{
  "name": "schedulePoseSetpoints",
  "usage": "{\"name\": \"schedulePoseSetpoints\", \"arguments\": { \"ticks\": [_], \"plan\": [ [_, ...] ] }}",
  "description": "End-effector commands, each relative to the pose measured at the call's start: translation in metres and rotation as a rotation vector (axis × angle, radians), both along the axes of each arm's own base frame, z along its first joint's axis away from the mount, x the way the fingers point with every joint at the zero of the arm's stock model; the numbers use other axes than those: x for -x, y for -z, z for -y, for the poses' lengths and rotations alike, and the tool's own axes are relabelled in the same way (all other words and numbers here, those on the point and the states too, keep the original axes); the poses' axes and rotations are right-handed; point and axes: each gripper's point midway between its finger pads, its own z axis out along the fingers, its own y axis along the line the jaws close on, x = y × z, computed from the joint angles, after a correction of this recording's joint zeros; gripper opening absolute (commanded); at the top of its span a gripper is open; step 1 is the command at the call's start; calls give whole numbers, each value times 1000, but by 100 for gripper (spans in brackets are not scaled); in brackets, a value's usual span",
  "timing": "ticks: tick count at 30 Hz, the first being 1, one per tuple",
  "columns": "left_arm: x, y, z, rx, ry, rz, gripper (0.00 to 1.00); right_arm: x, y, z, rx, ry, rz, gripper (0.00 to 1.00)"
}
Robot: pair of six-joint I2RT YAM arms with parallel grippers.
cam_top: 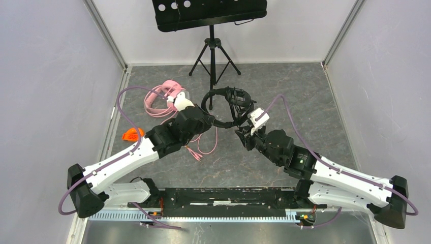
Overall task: Wrap the headphones
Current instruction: Wrap the headphones around the headphones.
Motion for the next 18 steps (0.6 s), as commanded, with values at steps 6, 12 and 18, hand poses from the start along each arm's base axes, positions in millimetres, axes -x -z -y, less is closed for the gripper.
{"name": "schedulePoseSetpoints", "arguments": {
  "ticks": [6, 12, 18],
  "plan": [
    [-13, -22, 4, 6, 14, 128, 2, 21, -54, 14, -162, -46, -3, 37],
    [-14, -16, 3, -55, 35, 139, 2, 30, -109, 27, -330, -59, 62, 39],
    [-12, -11, 0, -106, 64, 154, 2, 5, -133, 46, -313, 125, 97, 45]
  ]
}}
